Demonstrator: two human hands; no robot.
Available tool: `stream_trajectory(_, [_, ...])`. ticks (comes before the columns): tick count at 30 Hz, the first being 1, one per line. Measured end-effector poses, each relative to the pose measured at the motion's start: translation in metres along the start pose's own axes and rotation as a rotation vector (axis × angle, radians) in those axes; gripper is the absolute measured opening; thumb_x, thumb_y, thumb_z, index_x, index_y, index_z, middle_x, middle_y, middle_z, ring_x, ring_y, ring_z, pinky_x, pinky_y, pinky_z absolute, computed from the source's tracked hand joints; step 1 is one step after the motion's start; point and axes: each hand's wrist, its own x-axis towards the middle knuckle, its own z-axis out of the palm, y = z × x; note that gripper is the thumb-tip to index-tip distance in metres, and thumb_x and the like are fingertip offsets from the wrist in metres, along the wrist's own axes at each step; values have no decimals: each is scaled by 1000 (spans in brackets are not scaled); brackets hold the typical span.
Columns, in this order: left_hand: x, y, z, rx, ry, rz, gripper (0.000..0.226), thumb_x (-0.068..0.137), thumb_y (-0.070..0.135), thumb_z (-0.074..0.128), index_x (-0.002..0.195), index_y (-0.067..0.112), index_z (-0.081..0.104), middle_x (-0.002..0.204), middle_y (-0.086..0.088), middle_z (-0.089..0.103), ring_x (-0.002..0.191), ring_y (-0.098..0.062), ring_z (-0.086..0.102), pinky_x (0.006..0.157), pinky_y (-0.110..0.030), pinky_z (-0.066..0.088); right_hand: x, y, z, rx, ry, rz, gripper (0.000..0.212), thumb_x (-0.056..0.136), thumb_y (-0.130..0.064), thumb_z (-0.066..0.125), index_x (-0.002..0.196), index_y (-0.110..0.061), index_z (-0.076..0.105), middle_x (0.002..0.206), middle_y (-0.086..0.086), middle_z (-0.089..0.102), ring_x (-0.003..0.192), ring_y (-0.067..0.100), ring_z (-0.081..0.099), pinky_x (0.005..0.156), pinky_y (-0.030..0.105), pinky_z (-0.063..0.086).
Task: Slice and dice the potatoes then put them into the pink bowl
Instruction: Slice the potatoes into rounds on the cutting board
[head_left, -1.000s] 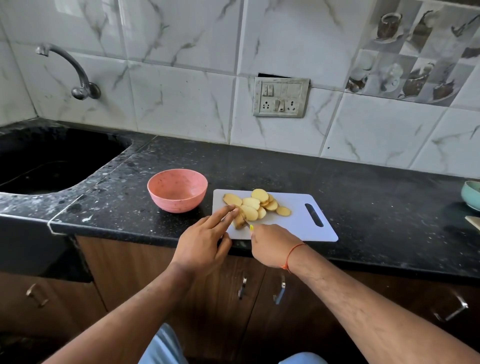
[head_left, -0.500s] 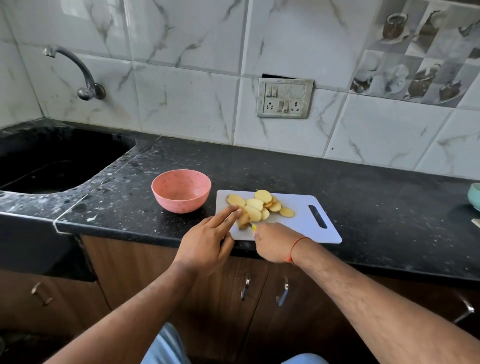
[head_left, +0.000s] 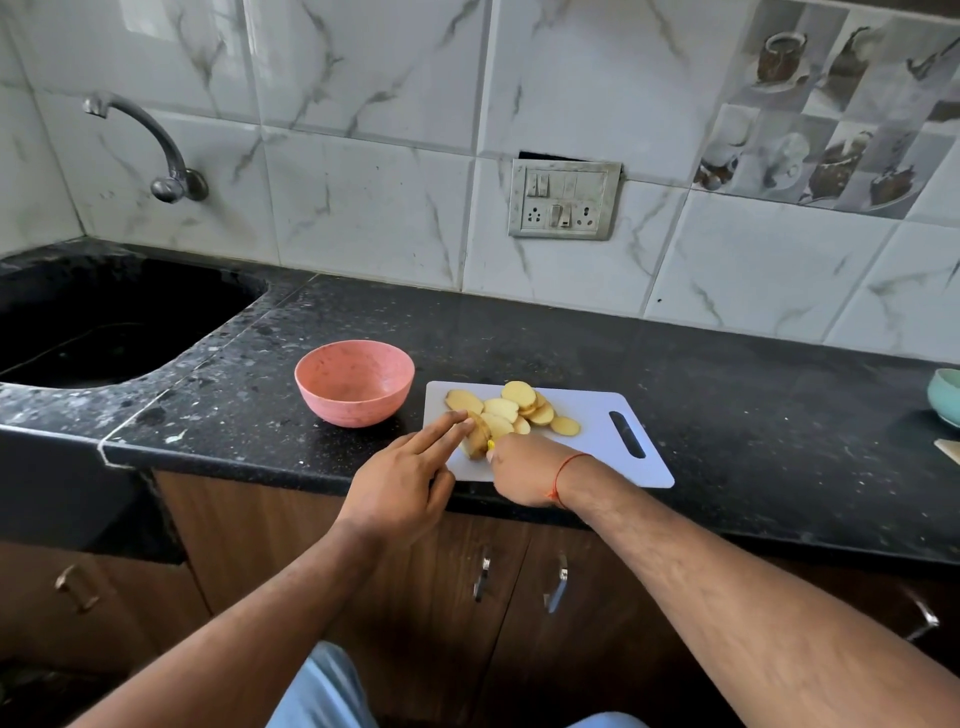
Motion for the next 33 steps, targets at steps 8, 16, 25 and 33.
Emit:
stream_trajectory(8, [-2, 0, 5, 11, 40, 17, 64, 98, 33, 39, 162, 33, 43, 168, 19, 36, 139, -18, 56, 108, -36, 53, -16, 9, 6, 110, -12, 45, 35, 106, -9, 38, 107, 6, 70, 102, 22, 69, 86, 31, 60, 63, 35, 40])
stream_trajectory(16, [-2, 3, -1, 20, 17, -5, 66, 98, 36, 34, 163, 36, 38, 169, 22, 31, 144, -13, 50, 109, -30, 48, 9, -3, 6, 134, 1, 84, 34, 107, -10, 36, 101, -4, 68, 77, 7, 58, 66, 20, 53, 56, 30, 38])
stream_trajectory(25, [-2, 1, 3, 3, 36, -6, 64, 99, 36, 34, 163, 37, 39, 168, 21, 33, 145, -16, 50, 109, -34, 51, -10, 15, 25, 166, -40, 128, 29, 105, -17, 44, 118, -5, 67, 80, 2, 52, 66, 16, 47, 64, 28, 43])
stream_trajectory(33, [-3, 4, 1, -18, 44, -25, 65, 99, 38, 30, 164, 38, 37, 169, 22, 31, 147, -13, 48, 110, -33, 51, -46, 23, 31, 149, -13, 114, 32, 108, -20, 38, 116, -4, 65, 96, 10, 59, 88, 26, 56, 81, 40, 50])
